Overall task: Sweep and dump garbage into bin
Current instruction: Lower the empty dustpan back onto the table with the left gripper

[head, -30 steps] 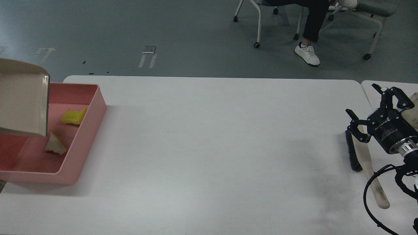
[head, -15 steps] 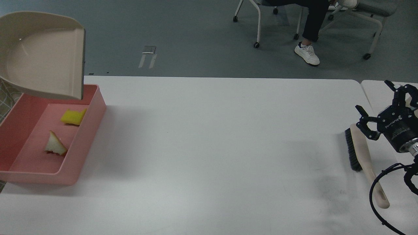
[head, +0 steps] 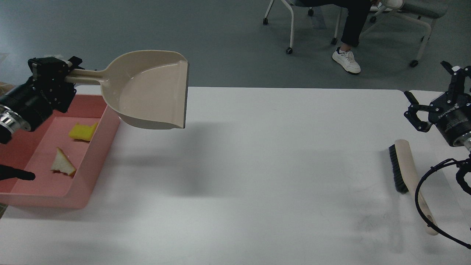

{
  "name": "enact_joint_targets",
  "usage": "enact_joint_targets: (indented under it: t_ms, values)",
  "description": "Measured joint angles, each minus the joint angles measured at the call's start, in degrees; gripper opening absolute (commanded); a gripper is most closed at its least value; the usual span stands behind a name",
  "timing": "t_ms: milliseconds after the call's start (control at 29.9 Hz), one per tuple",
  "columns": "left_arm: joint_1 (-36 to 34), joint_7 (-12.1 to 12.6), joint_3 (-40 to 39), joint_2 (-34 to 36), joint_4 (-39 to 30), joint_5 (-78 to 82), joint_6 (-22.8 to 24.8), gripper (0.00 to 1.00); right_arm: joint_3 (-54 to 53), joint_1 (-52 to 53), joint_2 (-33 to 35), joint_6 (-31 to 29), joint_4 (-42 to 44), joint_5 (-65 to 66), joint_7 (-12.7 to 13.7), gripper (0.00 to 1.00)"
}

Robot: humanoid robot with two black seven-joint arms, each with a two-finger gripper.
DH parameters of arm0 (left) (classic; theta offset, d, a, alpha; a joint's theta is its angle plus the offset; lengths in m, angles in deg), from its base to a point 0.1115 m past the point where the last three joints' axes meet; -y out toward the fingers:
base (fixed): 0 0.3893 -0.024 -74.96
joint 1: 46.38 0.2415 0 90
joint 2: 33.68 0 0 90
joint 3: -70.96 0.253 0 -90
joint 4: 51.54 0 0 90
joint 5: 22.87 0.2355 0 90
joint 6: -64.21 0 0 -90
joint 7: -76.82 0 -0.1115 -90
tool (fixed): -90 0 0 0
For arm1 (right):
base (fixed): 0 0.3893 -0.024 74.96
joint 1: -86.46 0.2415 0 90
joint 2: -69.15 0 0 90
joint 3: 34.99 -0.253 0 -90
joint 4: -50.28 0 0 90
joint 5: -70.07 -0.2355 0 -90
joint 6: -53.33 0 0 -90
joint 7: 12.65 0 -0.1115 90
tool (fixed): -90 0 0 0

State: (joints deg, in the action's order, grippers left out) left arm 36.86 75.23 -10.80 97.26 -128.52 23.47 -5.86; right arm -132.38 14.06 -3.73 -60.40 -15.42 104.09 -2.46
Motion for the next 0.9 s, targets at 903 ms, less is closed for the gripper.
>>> enact_joint_targets:
  t_ms: [903]
  values:
    - [3.26,-1.84,7.41,-18.92,0.57,12.58,-7.15,0.00,9.35,28.39,-3.43,-0.09,20.25,0.96,-9.04,1.00]
